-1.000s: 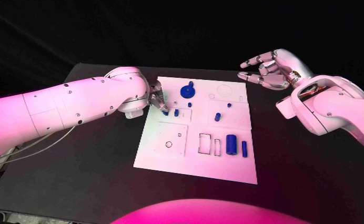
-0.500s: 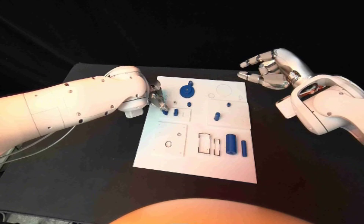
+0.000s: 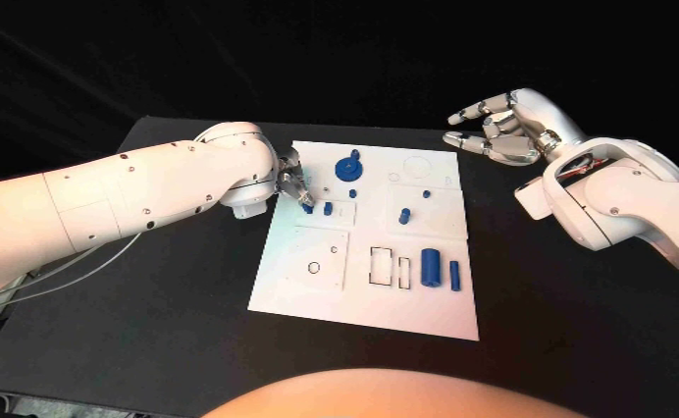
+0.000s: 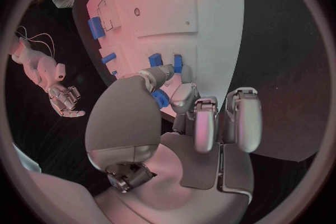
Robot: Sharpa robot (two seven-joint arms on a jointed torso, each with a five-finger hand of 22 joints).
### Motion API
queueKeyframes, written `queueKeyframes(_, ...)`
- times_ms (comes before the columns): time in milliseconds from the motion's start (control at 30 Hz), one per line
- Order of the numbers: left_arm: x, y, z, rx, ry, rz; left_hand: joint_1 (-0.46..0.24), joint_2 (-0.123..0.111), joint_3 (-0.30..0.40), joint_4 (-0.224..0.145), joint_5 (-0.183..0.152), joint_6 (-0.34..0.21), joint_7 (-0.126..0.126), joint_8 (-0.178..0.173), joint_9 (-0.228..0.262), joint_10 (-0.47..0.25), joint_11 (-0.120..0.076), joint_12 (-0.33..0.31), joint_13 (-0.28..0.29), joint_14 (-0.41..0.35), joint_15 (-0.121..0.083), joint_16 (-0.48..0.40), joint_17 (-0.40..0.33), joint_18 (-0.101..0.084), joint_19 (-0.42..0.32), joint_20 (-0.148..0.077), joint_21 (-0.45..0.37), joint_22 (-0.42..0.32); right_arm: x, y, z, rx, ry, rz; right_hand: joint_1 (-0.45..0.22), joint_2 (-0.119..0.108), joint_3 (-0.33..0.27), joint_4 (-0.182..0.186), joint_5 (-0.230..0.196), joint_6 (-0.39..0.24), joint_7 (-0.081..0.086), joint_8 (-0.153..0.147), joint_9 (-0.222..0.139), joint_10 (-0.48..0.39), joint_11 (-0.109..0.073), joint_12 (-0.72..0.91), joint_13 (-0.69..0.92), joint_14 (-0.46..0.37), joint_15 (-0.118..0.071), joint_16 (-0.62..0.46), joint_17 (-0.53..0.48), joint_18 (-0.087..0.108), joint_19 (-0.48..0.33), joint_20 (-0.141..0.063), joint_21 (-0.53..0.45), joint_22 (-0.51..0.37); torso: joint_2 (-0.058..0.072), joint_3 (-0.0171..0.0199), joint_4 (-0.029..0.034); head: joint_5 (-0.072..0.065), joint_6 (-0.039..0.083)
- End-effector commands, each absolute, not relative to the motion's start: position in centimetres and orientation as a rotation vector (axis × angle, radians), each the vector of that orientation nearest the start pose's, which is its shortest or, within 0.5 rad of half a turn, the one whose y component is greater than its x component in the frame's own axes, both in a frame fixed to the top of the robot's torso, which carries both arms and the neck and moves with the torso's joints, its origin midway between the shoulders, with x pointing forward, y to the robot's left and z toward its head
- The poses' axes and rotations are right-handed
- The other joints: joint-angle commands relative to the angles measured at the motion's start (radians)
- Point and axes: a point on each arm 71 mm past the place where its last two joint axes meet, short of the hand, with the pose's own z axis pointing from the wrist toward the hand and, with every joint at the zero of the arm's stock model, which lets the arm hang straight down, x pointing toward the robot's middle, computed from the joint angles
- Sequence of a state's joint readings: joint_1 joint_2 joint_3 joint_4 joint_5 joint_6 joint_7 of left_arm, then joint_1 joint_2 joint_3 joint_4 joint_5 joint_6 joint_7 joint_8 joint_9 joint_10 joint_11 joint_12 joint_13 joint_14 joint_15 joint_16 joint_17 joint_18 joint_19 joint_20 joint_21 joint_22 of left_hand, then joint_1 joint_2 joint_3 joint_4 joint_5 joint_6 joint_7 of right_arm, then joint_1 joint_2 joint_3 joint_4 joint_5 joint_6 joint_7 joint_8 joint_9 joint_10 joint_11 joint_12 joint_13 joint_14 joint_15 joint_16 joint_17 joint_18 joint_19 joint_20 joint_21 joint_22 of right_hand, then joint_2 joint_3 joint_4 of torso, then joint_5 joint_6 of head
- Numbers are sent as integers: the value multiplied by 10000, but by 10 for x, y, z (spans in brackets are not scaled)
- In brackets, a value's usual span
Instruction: Assemble the parts on the task board
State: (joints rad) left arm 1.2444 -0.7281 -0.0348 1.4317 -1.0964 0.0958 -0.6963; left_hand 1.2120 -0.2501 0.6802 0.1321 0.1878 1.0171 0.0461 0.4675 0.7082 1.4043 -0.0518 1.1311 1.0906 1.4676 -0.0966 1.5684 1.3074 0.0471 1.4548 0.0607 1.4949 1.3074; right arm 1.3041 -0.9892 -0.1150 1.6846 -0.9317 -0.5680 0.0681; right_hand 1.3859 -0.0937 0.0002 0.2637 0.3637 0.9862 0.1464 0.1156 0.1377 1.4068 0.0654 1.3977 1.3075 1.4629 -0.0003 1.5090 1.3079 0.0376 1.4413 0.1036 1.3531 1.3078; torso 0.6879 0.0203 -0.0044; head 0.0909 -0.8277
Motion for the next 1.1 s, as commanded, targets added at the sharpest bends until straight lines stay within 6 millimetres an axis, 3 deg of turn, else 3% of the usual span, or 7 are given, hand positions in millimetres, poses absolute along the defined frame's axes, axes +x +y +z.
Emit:
queueKeyframes(33,500,197,-212,-2615,23013,-2089,-79,41,-40,-24,-4,368,-361,36,439,53,-41,58,12,1032,-65,24,2634,-137,72,-16,61,1395,463,-232,-139,2860,14759,9422,-26,28,-29,19,67,62,5,46,-16,4,-8,-8,764,803,-69,-50,1628,178,-71,-21,-30,1266,-5,-2,1,-2,-8)
queueKeyframes(1100,500,198,-213,-2327,23079,-1803,-258,-30,-906,223,-103,542,-432,35,627,88,-101,199,177,1032,-118,24,2634,-156,139,-1,95,1473,463,-233,-138,2860,14731,9424,-36,27,-36,23,68,59,5,44,-20,-11,-9,-25,745,799,-71,-63,1611,184,-83,-23,-55,1253,-3,3,-1,-11,-35)
